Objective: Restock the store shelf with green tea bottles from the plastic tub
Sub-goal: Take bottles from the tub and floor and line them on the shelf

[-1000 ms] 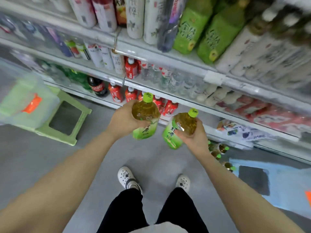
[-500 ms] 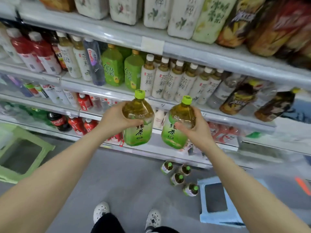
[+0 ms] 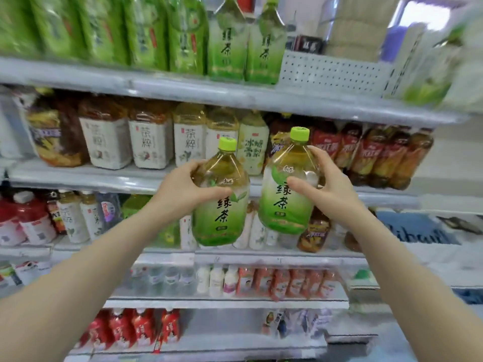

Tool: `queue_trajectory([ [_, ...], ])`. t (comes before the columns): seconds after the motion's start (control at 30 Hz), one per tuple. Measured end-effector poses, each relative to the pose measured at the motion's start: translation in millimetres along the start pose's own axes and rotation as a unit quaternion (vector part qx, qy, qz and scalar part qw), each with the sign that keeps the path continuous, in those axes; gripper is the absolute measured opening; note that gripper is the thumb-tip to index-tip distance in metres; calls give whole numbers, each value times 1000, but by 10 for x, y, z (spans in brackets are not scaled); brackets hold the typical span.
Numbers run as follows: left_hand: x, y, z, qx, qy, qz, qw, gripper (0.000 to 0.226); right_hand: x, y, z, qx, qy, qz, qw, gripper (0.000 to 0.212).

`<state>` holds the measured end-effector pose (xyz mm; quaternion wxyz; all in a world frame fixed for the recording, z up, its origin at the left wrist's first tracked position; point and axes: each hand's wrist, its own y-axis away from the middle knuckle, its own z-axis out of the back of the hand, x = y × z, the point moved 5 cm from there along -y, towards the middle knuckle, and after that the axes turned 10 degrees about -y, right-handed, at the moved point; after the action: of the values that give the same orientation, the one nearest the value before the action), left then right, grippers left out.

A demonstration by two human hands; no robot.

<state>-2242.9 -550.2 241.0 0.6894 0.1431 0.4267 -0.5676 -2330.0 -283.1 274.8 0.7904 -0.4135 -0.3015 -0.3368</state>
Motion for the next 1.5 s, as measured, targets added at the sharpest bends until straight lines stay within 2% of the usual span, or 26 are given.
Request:
queue_trajectory([
  [0.07, -205, -165, 139, -13, 25, -11, 1000, 78, 158, -152, 216, -28, -5, 15, 999, 61],
  [0.2, -632, -463, 390, -48, 55, -26, 997, 105, 440, -521, 609, -59, -64, 36, 996, 74],
  [0.33, -1054, -747, 523, -42, 73, -45, 995, 110, 734, -958, 956, -72, -87, 73, 991, 66],
  [0.43, -1328, -985, 657, -68, 71, -68, 993, 117, 907, -1403, 1205, -82, -102, 100, 986, 55],
  [0.6, -1801, -1312, 773, -137, 62, -87, 985, 99, 1021, -2160, 1507, -70, -129, 132, 980, 54],
  [0.8, -1994, -1646, 798, -174, 76, -77, 979, 72, 638, -2953, 1445, -64, -128, 148, 979, 45],
  [1.03, -2080, -1930, 741, -188, 72, -61, 978, 93, 151, -3480, 1260, -63, -149, 94, 982, 55],
  [1.17, -2083, -2023, 695, -190, 77, -68, 976, 84, -30, -3544, 1245, -49, -168, 72, 982, 54],
  [1.23, -2075, -2075, 671, -191, 76, -69, 976, 94, -23, -3529, 1269, -49, -115, 97, 987, 65],
  [1.3, -2073, -2117, 638, -189, 77, -73, 976, 105, 34, -3491, 1264, -59, 33, 141, 988, 87],
  [1.37, -2073, -2165, 611, -189, 81, -77, 975, 106, 64, -3452, 1188, -46, 151, 164, 974, 105],
  [1.5, -2083, -2251, 560, -179, 96, -81, 976, 92, -17, -3483, 1116, -22, 149, 157, 976, 110],
])
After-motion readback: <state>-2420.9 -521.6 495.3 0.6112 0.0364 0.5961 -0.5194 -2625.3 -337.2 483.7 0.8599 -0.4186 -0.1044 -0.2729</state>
